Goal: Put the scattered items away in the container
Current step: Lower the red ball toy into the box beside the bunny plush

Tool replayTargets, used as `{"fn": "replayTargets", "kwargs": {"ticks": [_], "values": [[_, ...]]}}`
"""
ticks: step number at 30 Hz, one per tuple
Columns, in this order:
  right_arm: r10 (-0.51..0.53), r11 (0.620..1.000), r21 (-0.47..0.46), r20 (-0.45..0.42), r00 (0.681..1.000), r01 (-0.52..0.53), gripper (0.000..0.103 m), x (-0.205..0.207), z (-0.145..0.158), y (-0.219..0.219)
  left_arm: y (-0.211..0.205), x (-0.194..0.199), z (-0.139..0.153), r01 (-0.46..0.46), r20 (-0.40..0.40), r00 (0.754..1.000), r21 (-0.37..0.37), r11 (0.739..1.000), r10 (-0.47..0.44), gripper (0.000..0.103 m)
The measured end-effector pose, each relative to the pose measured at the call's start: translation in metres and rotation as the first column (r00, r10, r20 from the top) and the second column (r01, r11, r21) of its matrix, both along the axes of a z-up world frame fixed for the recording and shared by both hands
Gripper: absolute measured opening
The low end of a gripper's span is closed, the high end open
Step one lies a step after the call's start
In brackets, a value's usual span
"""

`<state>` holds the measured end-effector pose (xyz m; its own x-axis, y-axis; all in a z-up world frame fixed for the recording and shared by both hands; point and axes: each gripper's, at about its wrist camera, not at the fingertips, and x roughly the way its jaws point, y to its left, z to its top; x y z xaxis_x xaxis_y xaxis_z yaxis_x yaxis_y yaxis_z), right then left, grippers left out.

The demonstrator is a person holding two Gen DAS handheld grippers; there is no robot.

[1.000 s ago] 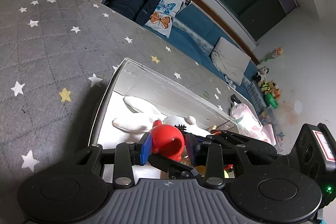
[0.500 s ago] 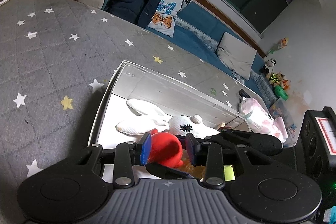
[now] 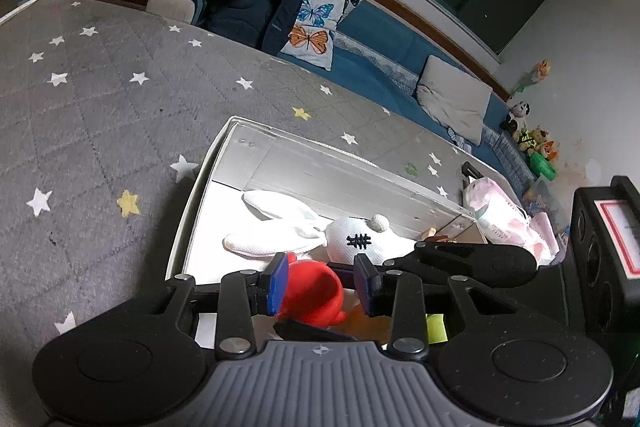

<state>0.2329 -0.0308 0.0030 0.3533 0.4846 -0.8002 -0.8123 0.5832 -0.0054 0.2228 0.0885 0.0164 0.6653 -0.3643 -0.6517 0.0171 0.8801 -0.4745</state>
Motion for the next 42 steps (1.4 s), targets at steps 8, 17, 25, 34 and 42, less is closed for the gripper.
{"fn": "replayTargets", "kwargs": {"ticks": [8, 17, 25, 34, 42], "values": [[-0.002, 1.000, 0.005, -0.001, 1.000, 0.002, 0.049, 0.0014, -0.0005, -0.0011, -0.0009, 0.0000, 0.0001, 0.001, 0.001, 1.000, 0.002, 1.000, -0.001, 0.038], [-0.004, 1.000, 0.007, -0.001, 1.000, 0.004, 0.049, 0.0011, -0.0005, -0.0017, -0.0010, 0.0001, 0.0000, 0.001, 0.000, 1.000, 0.001, 1.000, -0.001, 0.038], [-0.007, 1.000, 0.010, -0.001, 1.000, 0.007, 0.050, 0.0009, -0.0007, -0.0020, -0.0012, 0.0000, 0.0000, 0.000, 0.001, 1.000, 0.001, 1.000, 0.000, 0.038], [-0.016, 1.000, 0.027, 0.002, 1.000, 0.016, 0.050, 0.0006, 0.0015, -0.0048, -0.0010, -0.0002, -0.0002, -0.002, 0.002, 1.000, 0.004, 1.000, 0.002, 0.038], [-0.028, 0.999, 0.044, 0.013, 1.000, 0.027, 0.052, -0.0025, 0.0037, -0.0081, -0.0001, -0.0036, 0.0035, -0.013, 0.013, 1.000, 0.027, 1.000, 0.013, 0.038]]}}
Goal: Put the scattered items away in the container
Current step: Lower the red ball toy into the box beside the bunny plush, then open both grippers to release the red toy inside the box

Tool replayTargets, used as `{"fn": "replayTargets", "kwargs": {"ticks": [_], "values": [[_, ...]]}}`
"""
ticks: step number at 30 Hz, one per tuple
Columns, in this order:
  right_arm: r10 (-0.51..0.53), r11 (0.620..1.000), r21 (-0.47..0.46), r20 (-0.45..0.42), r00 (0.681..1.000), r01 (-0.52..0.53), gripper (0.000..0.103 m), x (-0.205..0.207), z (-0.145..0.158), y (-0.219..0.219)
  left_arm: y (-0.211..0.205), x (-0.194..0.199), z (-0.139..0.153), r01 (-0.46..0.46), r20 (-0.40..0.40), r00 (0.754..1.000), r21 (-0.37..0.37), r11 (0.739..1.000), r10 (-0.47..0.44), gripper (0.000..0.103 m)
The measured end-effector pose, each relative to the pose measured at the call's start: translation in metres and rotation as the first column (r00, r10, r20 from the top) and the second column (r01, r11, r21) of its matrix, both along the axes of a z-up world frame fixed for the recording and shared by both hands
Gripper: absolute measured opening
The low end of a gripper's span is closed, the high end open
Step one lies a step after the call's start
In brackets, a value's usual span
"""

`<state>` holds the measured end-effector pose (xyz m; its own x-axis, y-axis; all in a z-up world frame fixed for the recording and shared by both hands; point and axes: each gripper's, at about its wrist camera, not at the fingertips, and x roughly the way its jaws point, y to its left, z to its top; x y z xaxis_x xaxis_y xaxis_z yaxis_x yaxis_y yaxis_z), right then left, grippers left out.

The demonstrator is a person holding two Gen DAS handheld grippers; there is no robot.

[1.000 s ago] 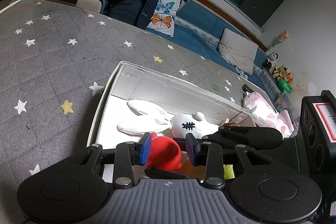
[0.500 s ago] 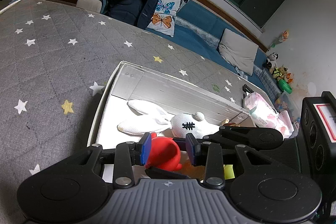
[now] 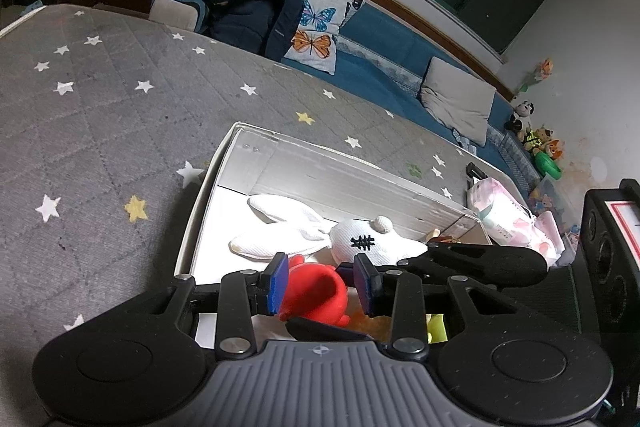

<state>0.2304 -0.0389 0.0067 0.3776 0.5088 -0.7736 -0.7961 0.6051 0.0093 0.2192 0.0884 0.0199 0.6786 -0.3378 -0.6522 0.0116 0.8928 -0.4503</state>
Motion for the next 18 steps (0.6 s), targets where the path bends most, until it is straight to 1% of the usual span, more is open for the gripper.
{"fn": "replayTargets", "kwargs": {"ticks": [1, 8, 18], "values": [[-0.002, 1.000, 0.001, 0.003, 1.000, 0.002, 0.054, 0.000, 0.000, -0.001, 0.000, -0.001, 0.001, -0.001, 0.004, 1.000, 0.005, 1.000, 0.001, 0.038], [-0.023, 0.999, 0.023, 0.019, 1.000, 0.023, 0.054, -0.004, 0.007, -0.008, -0.005, -0.008, 0.008, -0.006, 0.035, 0.999, 0.043, 0.999, 0.005, 0.038], [-0.062, 0.997, 0.053, 0.048, 0.997, 0.059, 0.056, -0.016, 0.018, -0.021, -0.017, -0.026, 0.025, -0.023, 0.106, 0.994, 0.120, 0.992, 0.011, 0.038]]}}
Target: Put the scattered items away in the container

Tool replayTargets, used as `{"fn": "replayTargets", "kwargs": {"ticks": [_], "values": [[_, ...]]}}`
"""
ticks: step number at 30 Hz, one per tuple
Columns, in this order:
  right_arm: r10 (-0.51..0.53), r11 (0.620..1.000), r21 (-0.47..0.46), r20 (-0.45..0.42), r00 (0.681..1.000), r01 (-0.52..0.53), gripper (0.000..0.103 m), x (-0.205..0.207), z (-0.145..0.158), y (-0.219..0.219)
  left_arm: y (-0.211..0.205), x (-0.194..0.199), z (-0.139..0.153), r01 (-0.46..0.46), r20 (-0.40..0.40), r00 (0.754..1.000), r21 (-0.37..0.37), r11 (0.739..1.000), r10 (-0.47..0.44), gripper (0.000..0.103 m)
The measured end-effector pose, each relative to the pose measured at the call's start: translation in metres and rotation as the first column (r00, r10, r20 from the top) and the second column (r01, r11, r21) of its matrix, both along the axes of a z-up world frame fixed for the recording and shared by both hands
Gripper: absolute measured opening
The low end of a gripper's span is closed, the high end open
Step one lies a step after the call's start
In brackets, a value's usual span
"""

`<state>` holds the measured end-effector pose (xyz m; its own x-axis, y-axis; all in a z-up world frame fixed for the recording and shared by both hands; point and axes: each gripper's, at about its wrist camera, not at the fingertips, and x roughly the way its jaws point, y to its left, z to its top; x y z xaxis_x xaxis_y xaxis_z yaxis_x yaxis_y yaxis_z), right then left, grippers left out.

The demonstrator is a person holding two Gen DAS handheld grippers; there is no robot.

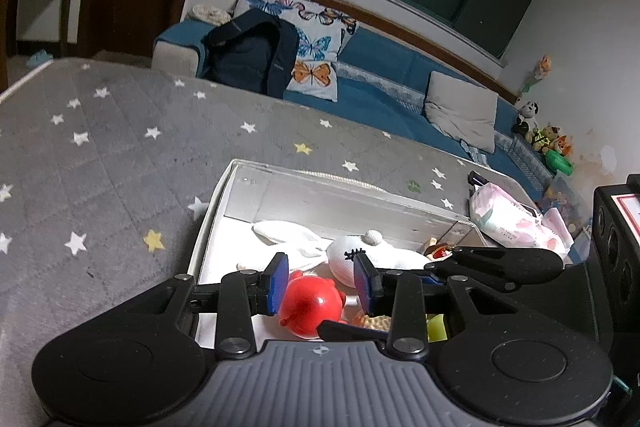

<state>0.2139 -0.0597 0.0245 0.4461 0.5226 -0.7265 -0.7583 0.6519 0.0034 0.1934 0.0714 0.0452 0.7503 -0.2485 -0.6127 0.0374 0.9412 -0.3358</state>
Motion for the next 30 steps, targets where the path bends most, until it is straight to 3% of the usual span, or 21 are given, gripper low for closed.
{"fn": "replayTargets", "kwargs": {"ticks": [2, 22, 25, 30], "values": [[-0.009, 1.000, 0.010, 0.008, 1.000, 0.008, 0.061, -0.003, 0.003, -0.003, -0.004, -0.004, 0.002, 0.004, 0.010, 1.000, 0.014, 1.000, -0.004, 0.038], [-0.089, 0.994, 0.074, 0.076, 0.993, 0.083, 0.067, -0.047, 0.024, -0.040, -0.039, -0.054, 0.017, 0.031, 0.084, 0.995, 0.145, 0.989, -0.044, 0.038], [-0.102, 0.992, 0.078, 0.085, 0.991, 0.096, 0.073, -0.055, 0.025, -0.044, -0.045, -0.062, 0.018, 0.034, 0.093, 0.994, 0.167, 0.985, -0.050, 0.038], [-0.131, 0.989, 0.086, 0.097, 0.987, 0.123, 0.074, -0.068, 0.025, -0.051, -0.049, -0.073, 0.017, 0.039, 0.099, 0.993, 0.180, 0.983, -0.058, 0.038]]}}
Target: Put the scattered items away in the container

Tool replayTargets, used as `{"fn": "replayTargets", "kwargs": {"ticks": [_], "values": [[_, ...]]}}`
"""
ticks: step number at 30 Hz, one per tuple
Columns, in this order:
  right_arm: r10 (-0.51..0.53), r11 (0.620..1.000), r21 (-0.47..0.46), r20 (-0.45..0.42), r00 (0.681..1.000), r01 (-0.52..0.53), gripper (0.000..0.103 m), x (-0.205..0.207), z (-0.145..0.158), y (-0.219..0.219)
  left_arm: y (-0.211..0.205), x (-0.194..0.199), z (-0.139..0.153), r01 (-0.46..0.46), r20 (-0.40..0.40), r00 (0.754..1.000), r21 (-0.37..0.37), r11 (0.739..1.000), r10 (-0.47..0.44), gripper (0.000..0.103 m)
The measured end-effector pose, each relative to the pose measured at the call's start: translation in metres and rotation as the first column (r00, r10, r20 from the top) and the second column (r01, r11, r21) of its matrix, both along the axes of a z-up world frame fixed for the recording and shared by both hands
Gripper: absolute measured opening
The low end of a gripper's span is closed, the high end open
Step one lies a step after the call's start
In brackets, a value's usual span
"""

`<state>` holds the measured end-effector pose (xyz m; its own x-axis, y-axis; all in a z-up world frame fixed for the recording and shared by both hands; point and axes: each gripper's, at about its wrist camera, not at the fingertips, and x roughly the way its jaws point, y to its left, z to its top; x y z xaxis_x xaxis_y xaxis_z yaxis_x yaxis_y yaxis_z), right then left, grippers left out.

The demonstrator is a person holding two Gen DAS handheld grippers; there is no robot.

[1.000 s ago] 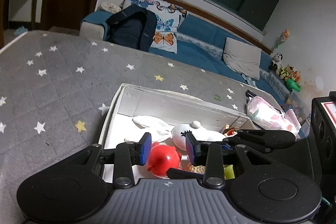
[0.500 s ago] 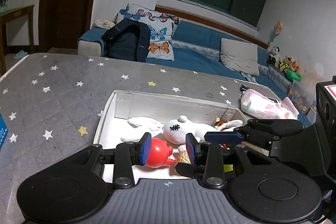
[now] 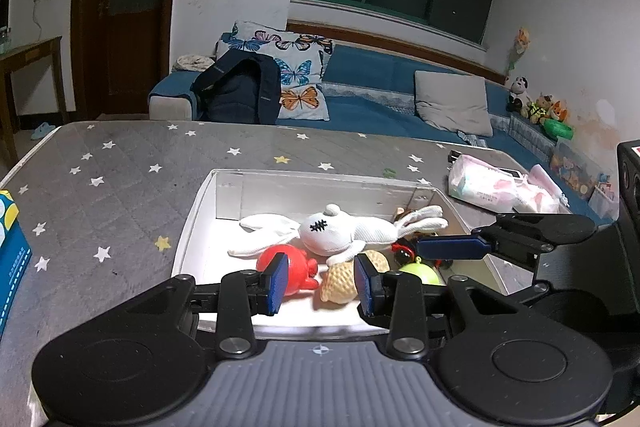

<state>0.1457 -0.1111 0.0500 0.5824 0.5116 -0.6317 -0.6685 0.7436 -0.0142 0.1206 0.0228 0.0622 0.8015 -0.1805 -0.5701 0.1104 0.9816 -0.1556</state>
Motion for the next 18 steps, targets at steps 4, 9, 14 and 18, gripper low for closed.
{"fn": "replayTargets", "kwargs": {"ticks": [4, 9, 14, 18], "values": [[-0.023, 1.000, 0.008, 0.014, 1.000, 0.023, 0.077, -0.009, 0.000, -0.006, -0.003, -0.008, -0.004, -0.012, -0.004, 1.000, 0.022, 1.000, 0.012, 0.038], [-0.045, 0.999, 0.022, 0.032, 0.998, 0.044, 0.083, -0.023, -0.001, -0.015, -0.004, -0.017, -0.009, -0.017, -0.014, 1.000, 0.035, 0.999, 0.018, 0.038], [-0.059, 0.998, 0.030, 0.045, 0.997, 0.058, 0.086, -0.034, -0.002, -0.021, -0.005, -0.024, -0.015, -0.029, -0.035, 0.999, 0.047, 0.998, 0.031, 0.038], [-0.075, 0.996, 0.041, 0.050, 0.996, 0.073, 0.088, -0.042, -0.002, -0.026, -0.006, -0.030, -0.020, -0.032, -0.051, 0.998, 0.055, 0.998, 0.035, 0.038]]}}
